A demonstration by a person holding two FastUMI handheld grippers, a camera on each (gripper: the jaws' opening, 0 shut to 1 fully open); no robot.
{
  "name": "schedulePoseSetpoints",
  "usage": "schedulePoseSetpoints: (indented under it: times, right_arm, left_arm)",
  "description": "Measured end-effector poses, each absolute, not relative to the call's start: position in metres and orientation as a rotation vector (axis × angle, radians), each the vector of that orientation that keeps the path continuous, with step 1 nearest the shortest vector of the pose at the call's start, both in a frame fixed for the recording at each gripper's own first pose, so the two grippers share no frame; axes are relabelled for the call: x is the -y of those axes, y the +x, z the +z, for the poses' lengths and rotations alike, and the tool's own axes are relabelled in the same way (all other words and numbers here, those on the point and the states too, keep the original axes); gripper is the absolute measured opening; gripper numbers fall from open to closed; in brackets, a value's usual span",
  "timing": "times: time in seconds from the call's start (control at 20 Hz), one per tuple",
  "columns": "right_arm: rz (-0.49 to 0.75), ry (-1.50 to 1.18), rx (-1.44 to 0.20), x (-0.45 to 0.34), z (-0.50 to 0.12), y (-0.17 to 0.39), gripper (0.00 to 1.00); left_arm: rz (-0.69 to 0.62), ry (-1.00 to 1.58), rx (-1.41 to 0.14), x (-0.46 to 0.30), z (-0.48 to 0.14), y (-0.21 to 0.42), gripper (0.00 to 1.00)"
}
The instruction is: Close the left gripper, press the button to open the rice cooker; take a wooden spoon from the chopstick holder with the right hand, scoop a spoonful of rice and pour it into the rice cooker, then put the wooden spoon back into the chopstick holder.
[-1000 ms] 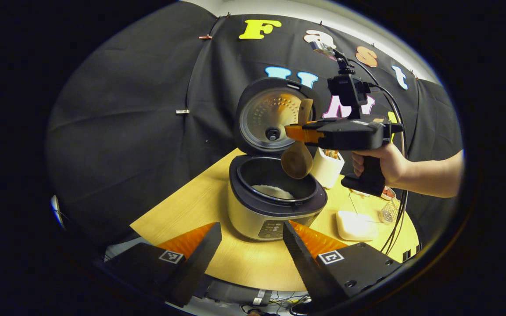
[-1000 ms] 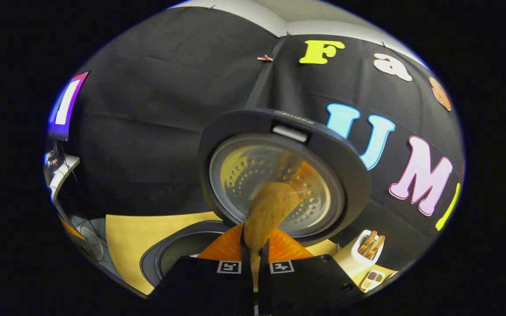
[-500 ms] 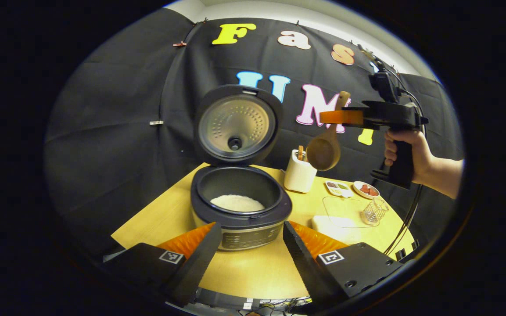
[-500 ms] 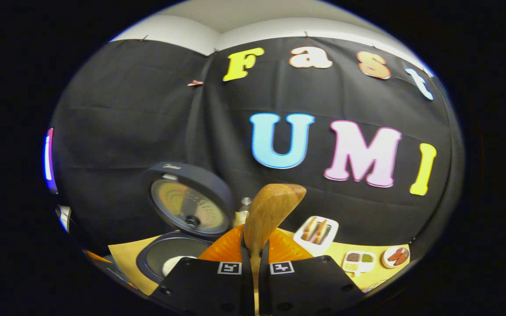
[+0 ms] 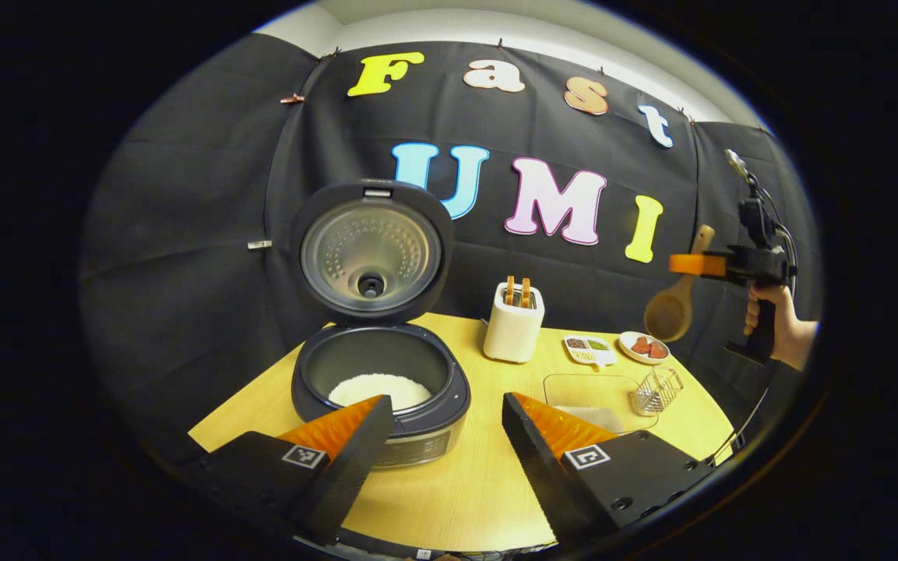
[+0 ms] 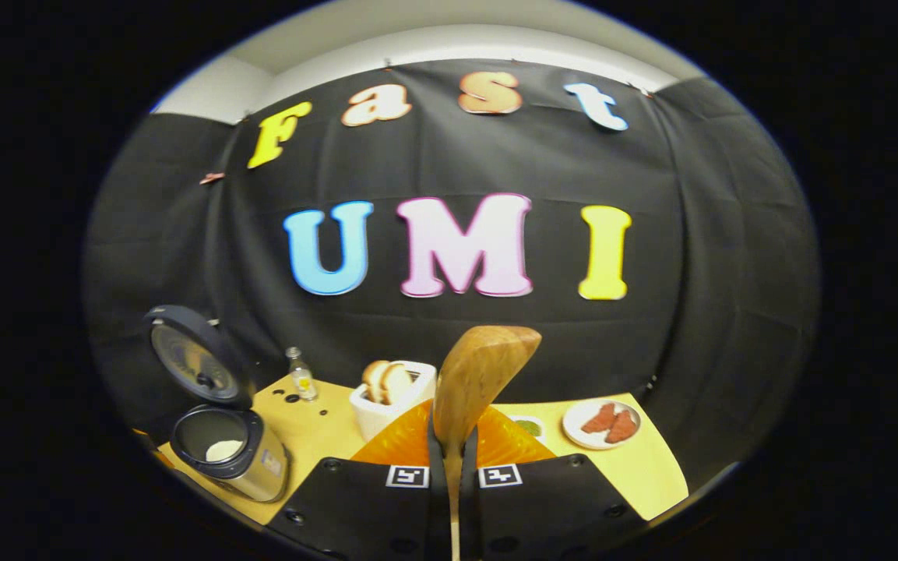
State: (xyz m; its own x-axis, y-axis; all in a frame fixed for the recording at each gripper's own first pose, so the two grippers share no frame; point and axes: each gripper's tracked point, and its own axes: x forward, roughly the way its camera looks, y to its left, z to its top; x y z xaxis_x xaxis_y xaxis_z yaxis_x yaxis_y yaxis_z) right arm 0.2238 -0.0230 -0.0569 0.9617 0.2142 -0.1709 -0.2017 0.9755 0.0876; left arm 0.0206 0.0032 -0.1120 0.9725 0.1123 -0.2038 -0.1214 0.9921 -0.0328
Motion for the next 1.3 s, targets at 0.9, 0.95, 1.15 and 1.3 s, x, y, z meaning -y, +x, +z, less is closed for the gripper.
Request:
schedulePoseSetpoints:
  times: [0.9, 0.95, 1.15, 1.3]
  right_arm:
    - [-0.048, 0.343, -0.498, 0.17, -0.232, 0.285, 0.09]
    - [-0.052, 0.34, -0.51, 0.17, -0.24, 0.284, 0.09]
    - [-0.073, 0.368, -0.544, 0.168, -0.26, 0.282, 0.09]
    - [-0.094, 0.375, -0.596, 0.165, -0.274, 0.272, 0.13]
  left_arm:
    - [0.389, -0.083, -0.144, 0.01, -0.056, 0.041, 0.95]
    - [0.398, -0.08, -0.143, 0.011, -0.054, 0.041, 0.95]
    - [0.421, -0.09, -0.131, 0.008, -0.042, 0.043, 0.95]
    - [0.422, -0.15, -0.084, 0.006, -0.016, 0.043, 0.96]
